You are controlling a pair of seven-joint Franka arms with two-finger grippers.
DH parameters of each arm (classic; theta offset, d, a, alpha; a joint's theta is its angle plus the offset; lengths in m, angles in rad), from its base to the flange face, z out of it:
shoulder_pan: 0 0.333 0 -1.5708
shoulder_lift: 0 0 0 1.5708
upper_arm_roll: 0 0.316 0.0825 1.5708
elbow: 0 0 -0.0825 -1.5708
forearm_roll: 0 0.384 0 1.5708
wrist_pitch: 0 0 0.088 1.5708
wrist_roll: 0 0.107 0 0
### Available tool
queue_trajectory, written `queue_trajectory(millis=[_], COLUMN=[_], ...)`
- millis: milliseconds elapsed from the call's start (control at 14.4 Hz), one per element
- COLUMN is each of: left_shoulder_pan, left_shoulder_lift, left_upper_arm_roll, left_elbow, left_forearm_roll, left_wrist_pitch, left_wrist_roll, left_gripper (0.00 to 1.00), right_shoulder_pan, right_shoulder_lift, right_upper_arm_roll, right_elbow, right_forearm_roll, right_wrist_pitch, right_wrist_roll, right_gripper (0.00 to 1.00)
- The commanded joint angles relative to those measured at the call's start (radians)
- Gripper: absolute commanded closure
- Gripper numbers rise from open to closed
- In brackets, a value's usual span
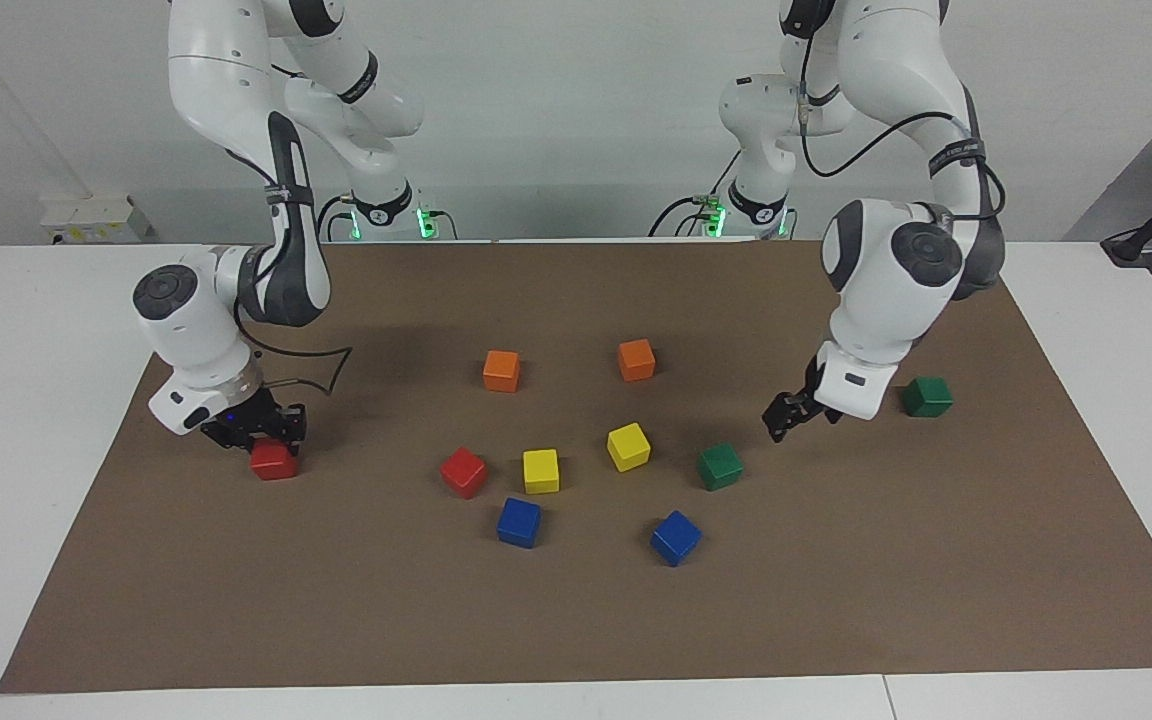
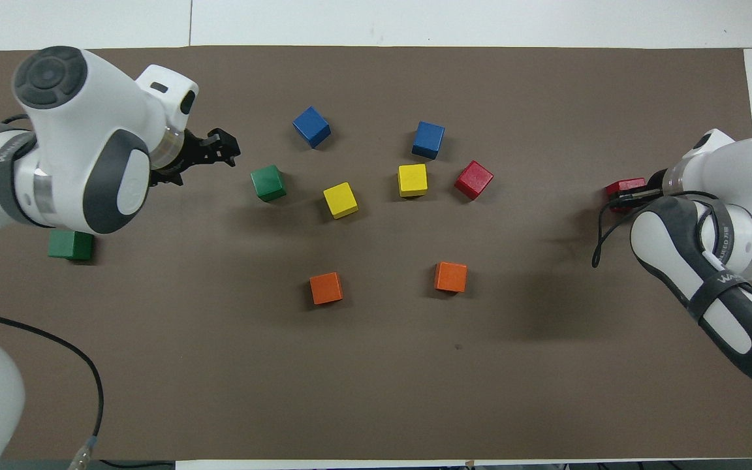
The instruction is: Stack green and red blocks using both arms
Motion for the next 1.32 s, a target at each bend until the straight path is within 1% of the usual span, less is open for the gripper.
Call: queue_trajectory(millis=[0,139,277,416,554,623,762,831,901,1039,1108,1247], left_shoulder_pan=[-0.060,-0.083,-0.105,-0.106,-0.100,-0.102,-0.102,-0.103,-0.108,-0.112,-0.113,-0.122], left_shoulder_lift=[0.081,0.110,0.139,0.145,0.147,0.147,0.147,0.148,0.148,0.145,0.145,0.142], left_upper_arm_roll=[0.021,0.021,0.021,0.021,0.019,0.021,0.021,0.019,0.021,0.021,0.021,0.021], left_elbow=[0.094,0.094,0.094,0.085,0.056,0.024,-0.008,-0.016,-0.033,-0.067,-0.067,-0.070], left_forearm_roll=[0.019,0.050,0.076,0.097,0.104,0.104,0.104,0.105,0.105,0.107,0.107,0.108], left_wrist_pitch=[-0.023,-0.008,0.032,0.075,0.125,0.160,0.208,0.219,0.231,0.259,0.257,0.245], left_wrist_roll=[-0.102,-0.156,-0.210,-0.213,-0.213,-0.213,-0.212,-0.212,-0.210,-0.208,-0.208,-0.210], left_gripper=[0.00,0.00,0.00,0.00,0.00,0.00,0.00,0.00,0.00,0.00,0.07,0.41], right_shoulder_pan=[-0.016,-0.014,-0.010,-0.003,0.007,0.035,0.136,0.194,0.232,0.285,0.308,0.369], right_shoulder_lift=[0.005,-0.012,-0.041,-0.069,-0.078,-0.075,-0.067,-0.057,-0.049,-0.046,-0.040,-0.033], right_upper_arm_roll=[0.013,0.013,0.013,0.013,0.020,0.025,0.030,0.028,0.030,0.031,0.037,0.039], right_elbow=[-0.002,0.007,0.039,0.103,0.198,0.257,0.338,0.366,0.371,0.371,0.371,0.363], right_forearm_roll=[0.004,0.004,0.004,0.002,0.002,0.002,-0.017,-0.024,-0.048,-0.082,-0.082,-0.082], right_wrist_pitch=[0.009,-0.020,-0.096,-0.205,-0.320,-0.371,-0.443,-0.448,-0.433,-0.396,-0.391,-0.351], right_wrist_roll=[0.004,0.004,0.005,0.007,0.026,0.081,0.268,0.346,0.393,0.387,0.340,0.230], right_gripper=[0.00,0.00,0.00,0.00,0.00,0.00,0.00,0.00,0.00,0.00,0.00,0.00])
